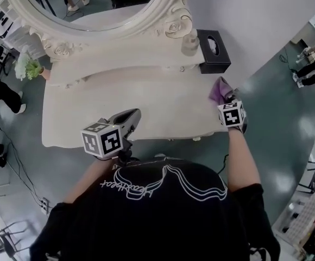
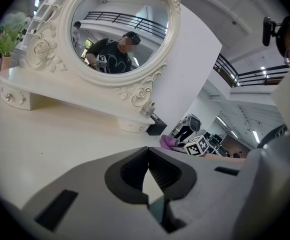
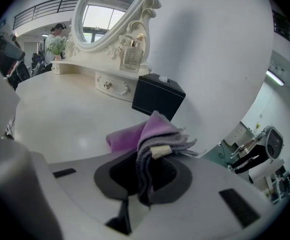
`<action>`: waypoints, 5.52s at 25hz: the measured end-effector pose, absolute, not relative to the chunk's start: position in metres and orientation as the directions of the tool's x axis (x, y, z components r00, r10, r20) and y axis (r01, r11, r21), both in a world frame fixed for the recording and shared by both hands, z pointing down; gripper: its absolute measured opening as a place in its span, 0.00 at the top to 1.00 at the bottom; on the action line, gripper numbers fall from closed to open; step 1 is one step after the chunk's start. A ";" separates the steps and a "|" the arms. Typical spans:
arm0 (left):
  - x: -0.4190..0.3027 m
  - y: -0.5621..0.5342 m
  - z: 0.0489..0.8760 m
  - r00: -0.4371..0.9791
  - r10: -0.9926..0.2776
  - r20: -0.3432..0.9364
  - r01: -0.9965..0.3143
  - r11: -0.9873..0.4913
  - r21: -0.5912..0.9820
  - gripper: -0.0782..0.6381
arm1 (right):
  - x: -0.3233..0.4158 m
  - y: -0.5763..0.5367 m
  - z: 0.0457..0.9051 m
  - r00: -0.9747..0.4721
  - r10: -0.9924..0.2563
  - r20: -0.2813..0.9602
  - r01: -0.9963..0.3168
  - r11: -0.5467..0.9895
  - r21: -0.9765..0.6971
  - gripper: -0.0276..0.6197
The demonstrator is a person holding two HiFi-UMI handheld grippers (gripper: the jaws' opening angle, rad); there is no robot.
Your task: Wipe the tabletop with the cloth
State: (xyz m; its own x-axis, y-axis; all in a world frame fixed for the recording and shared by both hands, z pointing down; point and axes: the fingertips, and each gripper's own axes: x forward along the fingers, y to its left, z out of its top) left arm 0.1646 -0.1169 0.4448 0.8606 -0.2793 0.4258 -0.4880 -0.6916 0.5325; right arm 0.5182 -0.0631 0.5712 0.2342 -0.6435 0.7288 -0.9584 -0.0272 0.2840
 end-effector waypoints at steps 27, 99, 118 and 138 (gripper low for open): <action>-0.240 -0.173 0.440 0.712 -0.566 0.416 -0.694 -0.482 0.534 0.88 | -0.081 -0.205 0.482 -0.484 -0.691 0.537 -0.842 0.534 -0.071 0.88; -0.354 -0.145 0.477 0.669 -0.605 0.432 -0.722 -0.392 0.570 0.89 | -0.209 -0.223 0.581 -0.357 -0.596 0.719 -0.802 0.590 0.090 0.89; -0.293 -0.148 0.466 0.723 -0.554 0.414 -0.682 -0.471 0.560 0.89 | -0.130 -0.200 0.580 -0.305 -0.619 0.724 -0.843 0.528 0.097 0.89; -0.204 -0.153 0.459 0.742 -0.551 0.380 -0.651 -0.459 0.605 0.89 | -0.046 -0.179 0.584 -0.300 -0.571 0.764 -0.833 0.548 0.083 0.89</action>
State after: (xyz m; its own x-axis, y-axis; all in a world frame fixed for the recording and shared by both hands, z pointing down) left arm -0.2038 -0.1532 0.4585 0.7424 -0.5514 0.3804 -0.6508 -0.4589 0.6049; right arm -0.0458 -0.1789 0.5843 -0.2999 -0.5711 0.7641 -0.8326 0.5478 0.0826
